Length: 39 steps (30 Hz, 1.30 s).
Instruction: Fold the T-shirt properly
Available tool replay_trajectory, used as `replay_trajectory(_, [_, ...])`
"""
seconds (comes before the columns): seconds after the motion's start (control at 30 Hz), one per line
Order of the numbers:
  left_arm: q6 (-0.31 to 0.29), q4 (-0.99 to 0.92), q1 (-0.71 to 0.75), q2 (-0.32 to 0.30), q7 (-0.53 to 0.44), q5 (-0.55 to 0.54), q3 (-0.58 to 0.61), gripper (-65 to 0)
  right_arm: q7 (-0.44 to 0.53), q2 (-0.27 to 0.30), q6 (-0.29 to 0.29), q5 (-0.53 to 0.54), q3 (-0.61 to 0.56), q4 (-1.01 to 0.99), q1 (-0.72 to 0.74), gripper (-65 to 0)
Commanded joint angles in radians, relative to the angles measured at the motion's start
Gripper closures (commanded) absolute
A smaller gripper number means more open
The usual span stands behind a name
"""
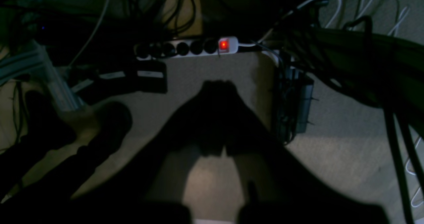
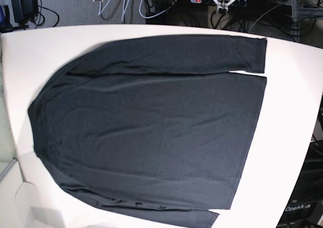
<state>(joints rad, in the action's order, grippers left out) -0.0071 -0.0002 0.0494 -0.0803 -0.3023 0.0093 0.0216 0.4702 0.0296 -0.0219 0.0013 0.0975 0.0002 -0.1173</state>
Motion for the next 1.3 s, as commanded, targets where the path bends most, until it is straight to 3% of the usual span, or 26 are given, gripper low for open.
replay_trajectory(0.0, [0.000,0.001,-0.004,-0.003,-0.002,-0.002,0.001,0.0,-0.001,0.000,0.013,0.004,0.000,0.000,0.005,0.0])
replay_trajectory(0.23, [0.005,0.001,-0.006,-0.003,0.018,-0.001,0.001,0.0,-0.028,0.002,0.013,0.004,0.000,0.000,0.017,0.0])
replay_trajectory(0.37, [0.003,0.009,-0.007,-0.003,0.137,-0.001,0.002,0.0,-0.104,0.013,0.013,0.004,-0.002,0.000,0.034,0.0])
replay_trajectory(0.43, [0.003,0.009,-0.007,0.001,0.153,-0.001,0.002,0.0,-0.127,0.013,0.013,0.004,-0.003,0.001,0.035,0.0])
replay_trajectory(1.27, [0.003,0.009,-0.007,0.003,0.154,0.005,0.005,0.0,-0.135,-0.006,0.013,0.004,0.000,0.000,0.041,0.0])
